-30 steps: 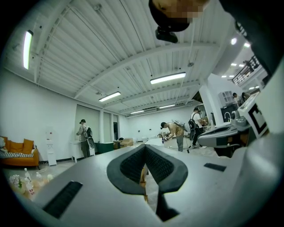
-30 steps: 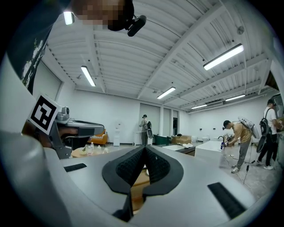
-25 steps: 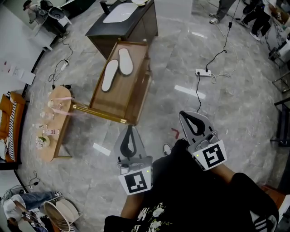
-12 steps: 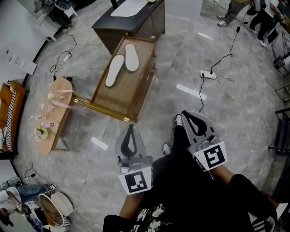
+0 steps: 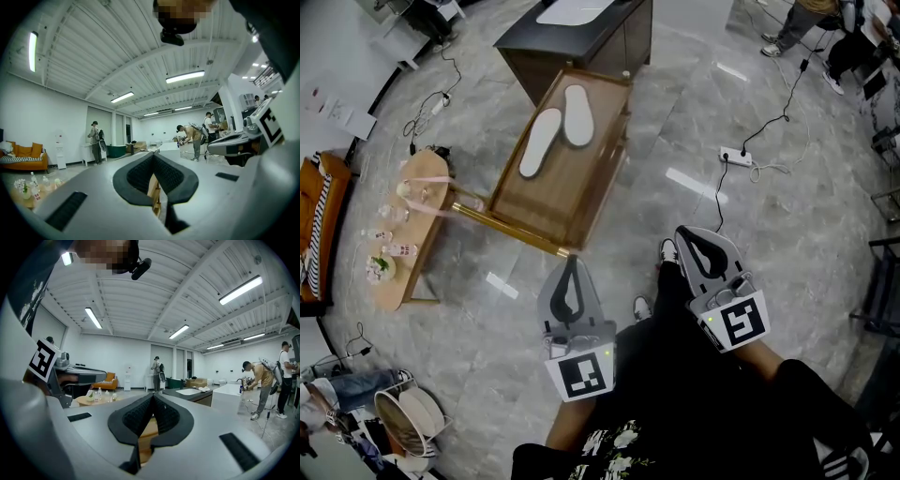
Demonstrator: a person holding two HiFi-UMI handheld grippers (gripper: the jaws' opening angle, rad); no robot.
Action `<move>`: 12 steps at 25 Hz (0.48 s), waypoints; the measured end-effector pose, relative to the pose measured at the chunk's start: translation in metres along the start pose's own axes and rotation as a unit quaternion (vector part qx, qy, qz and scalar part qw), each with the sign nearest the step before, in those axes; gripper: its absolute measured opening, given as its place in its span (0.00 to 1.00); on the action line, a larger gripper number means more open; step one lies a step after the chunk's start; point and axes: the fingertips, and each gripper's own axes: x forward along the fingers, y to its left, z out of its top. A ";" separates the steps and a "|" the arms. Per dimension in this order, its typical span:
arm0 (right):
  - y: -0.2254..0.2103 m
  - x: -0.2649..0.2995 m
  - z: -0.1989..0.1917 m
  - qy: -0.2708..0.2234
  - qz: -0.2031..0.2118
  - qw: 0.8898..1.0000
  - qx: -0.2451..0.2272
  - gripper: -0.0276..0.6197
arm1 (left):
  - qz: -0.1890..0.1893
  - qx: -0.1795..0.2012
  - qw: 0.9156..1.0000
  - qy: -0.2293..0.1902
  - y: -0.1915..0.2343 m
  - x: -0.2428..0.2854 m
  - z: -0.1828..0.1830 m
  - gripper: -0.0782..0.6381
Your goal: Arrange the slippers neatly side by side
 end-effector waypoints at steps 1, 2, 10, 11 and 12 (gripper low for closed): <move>-0.003 0.004 0.000 0.000 0.001 1.000 0.000 0.04 | 0.001 0.000 1.000 0.001 0.000 0.004 0.000 0.11; -0.006 0.007 0.000 0.000 0.002 1.000 0.000 0.04 | 0.002 -0.001 1.000 0.002 0.001 0.008 -0.001 0.11; -0.047 0.043 0.004 -0.002 0.019 1.000 -0.002 0.04 | 0.021 -0.002 1.000 0.008 -0.002 0.055 0.003 0.11; -0.054 0.048 0.005 -0.003 0.021 1.000 -0.002 0.04 | 0.024 -0.002 1.000 0.007 -0.003 0.062 0.005 0.11; -0.060 0.053 0.005 -0.003 0.024 1.000 -0.002 0.04 | 0.026 -0.002 1.000 0.006 -0.004 0.068 0.007 0.11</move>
